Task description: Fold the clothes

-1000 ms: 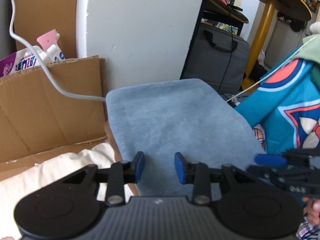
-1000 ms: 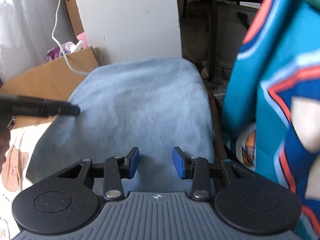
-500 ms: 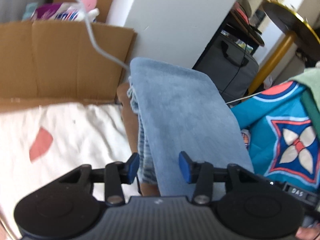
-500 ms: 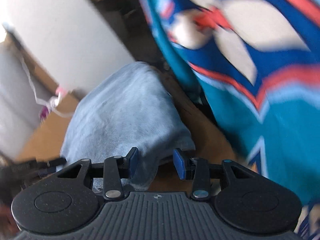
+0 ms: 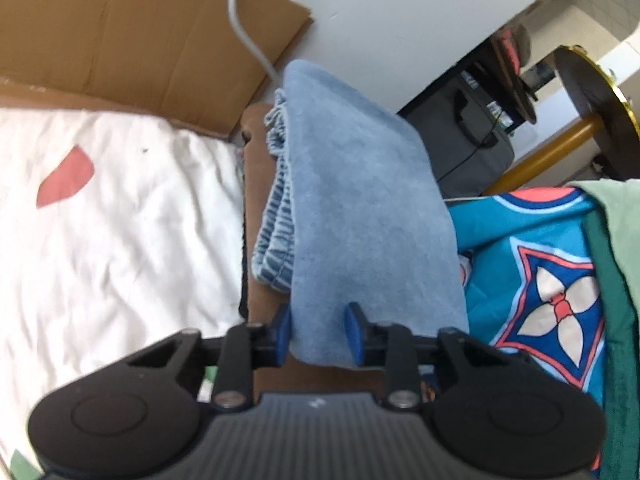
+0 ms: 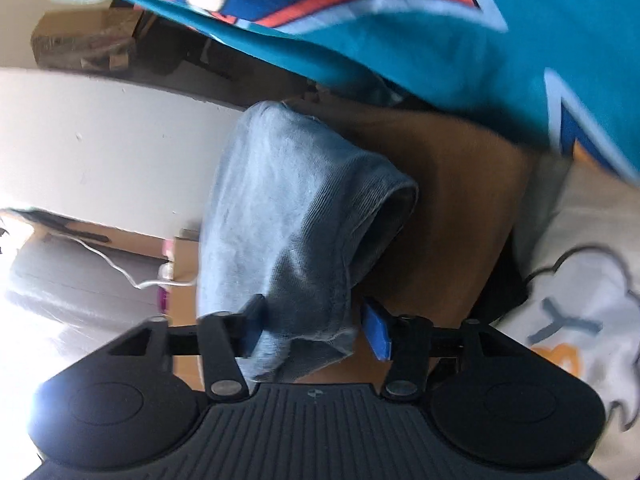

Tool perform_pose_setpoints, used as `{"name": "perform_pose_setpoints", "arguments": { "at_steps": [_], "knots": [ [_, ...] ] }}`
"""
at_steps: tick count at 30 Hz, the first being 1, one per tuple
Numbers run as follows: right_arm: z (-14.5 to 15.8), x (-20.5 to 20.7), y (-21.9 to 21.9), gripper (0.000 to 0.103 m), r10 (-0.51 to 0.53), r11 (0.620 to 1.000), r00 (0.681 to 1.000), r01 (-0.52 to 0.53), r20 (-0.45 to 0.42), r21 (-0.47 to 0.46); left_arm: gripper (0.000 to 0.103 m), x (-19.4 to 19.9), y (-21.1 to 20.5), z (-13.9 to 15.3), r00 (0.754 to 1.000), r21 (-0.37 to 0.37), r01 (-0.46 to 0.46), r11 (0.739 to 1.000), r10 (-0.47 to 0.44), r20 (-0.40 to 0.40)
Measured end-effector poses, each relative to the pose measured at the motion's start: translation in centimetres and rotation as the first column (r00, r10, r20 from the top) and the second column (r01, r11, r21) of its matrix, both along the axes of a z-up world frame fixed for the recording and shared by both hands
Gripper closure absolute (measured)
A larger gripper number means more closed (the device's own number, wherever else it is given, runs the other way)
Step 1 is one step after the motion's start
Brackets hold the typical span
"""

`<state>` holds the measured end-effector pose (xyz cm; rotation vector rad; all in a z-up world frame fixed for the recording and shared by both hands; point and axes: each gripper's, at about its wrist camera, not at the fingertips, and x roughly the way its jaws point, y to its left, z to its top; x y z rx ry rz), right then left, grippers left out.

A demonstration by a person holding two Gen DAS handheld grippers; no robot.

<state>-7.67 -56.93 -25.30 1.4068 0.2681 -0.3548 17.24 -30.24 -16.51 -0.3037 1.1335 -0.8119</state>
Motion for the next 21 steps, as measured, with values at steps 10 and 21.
{"name": "perform_pose_setpoints", "arguments": {
  "at_steps": [10, 21],
  "knots": [
    [1.8, -0.7, 0.9, 0.076, 0.004, 0.998, 1.000, -0.005, -0.023, -0.057, 0.083, -0.5, 1.2, 1.8, 0.999, 0.037, -0.044, 0.998, 0.045, -0.018],
    [3.1, -1.9, 1.5, 0.074, -0.007, 0.994, 0.995, -0.004, -0.097, -0.111, 0.093, 0.7, -0.4, 5.8, 0.989, 0.089, -0.006, 0.996, -0.007, 0.150]
  ]
}}
